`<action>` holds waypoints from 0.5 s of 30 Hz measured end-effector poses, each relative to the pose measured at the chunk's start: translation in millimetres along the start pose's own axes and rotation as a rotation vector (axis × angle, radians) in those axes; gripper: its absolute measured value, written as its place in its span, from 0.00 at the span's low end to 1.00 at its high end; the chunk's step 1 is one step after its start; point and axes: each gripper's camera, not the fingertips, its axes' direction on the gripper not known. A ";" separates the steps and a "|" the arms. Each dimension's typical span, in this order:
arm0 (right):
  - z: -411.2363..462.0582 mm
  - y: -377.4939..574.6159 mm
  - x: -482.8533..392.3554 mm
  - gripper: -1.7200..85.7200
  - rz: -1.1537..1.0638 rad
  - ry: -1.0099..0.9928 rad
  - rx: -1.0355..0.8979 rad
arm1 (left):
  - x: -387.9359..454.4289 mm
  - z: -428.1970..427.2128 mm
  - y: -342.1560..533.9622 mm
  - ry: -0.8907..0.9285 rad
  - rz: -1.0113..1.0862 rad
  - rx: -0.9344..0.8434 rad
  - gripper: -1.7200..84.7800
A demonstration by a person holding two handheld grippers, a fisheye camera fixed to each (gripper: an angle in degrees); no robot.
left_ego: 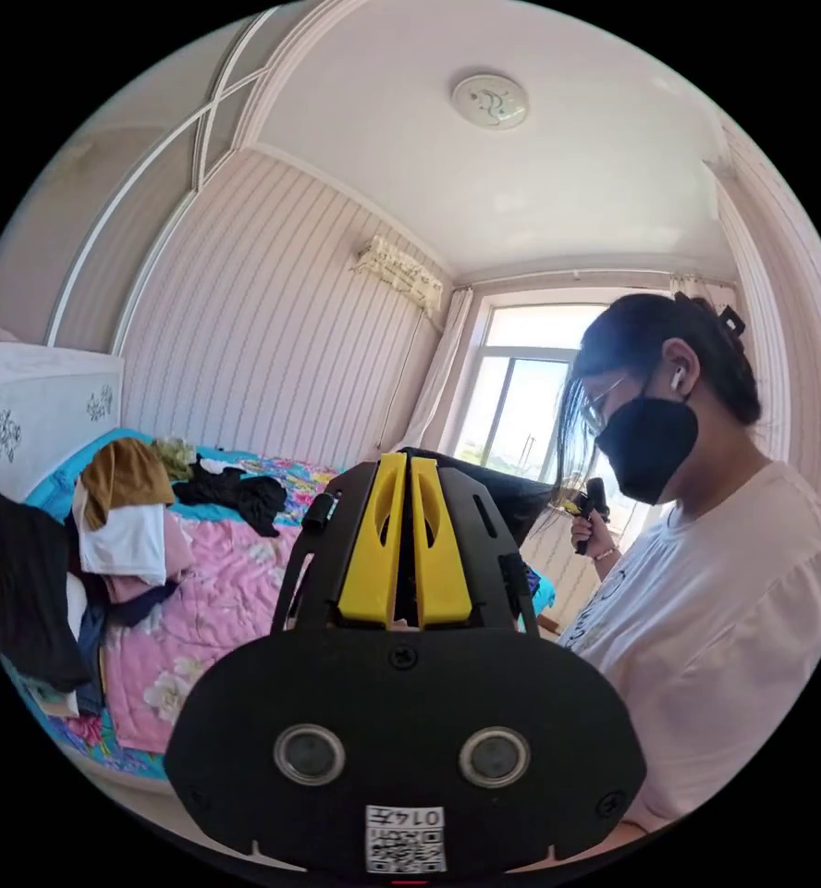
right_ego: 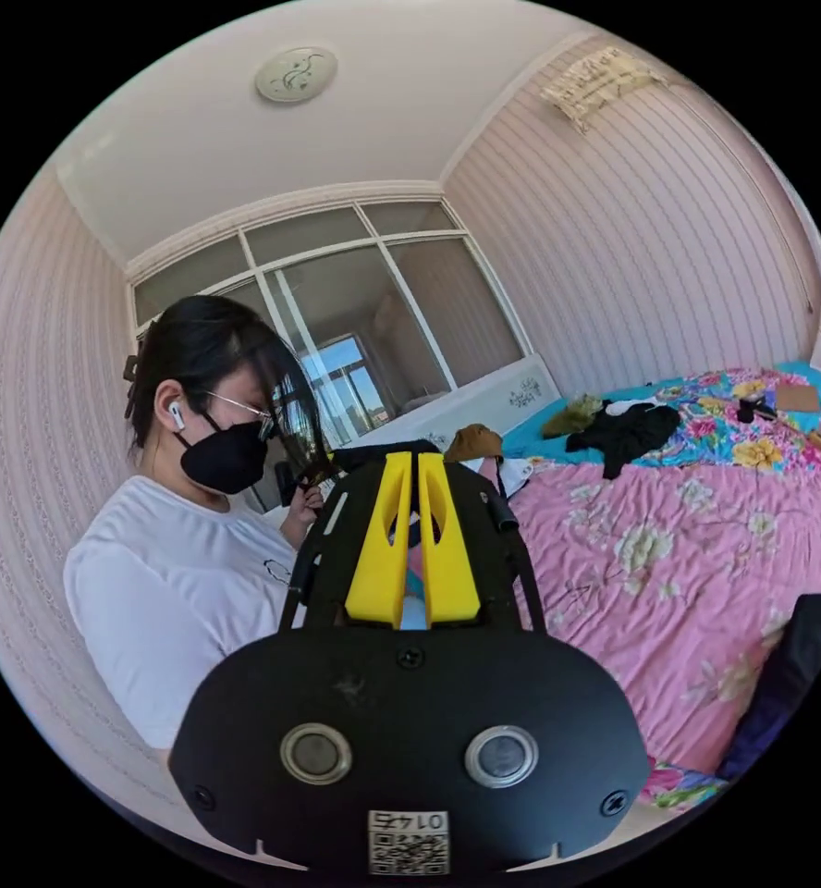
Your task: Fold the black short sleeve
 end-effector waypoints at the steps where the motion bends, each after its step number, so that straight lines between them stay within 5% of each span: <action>1: -6.3 -15.2 -10.5 0.02 -0.039 0.063 -0.003 | 3.6 -0.9 -15.9 0.019 0.024 0.012 0.01; 6: 17.9 -69.1 32.6 0.02 -0.012 0.287 -0.171 | -34.6 70.8 -54.0 0.008 -0.005 -0.130 0.01; 11: 73.6 -111.7 168.9 0.02 0.187 0.554 -0.413 | -136.3 217.3 -60.6 -0.053 -0.210 -0.295 0.01; 15: 68.5 -174.3 203.0 0.02 0.229 0.620 -0.283 | -155.3 281.8 -100.3 -0.154 -0.236 -0.282 0.01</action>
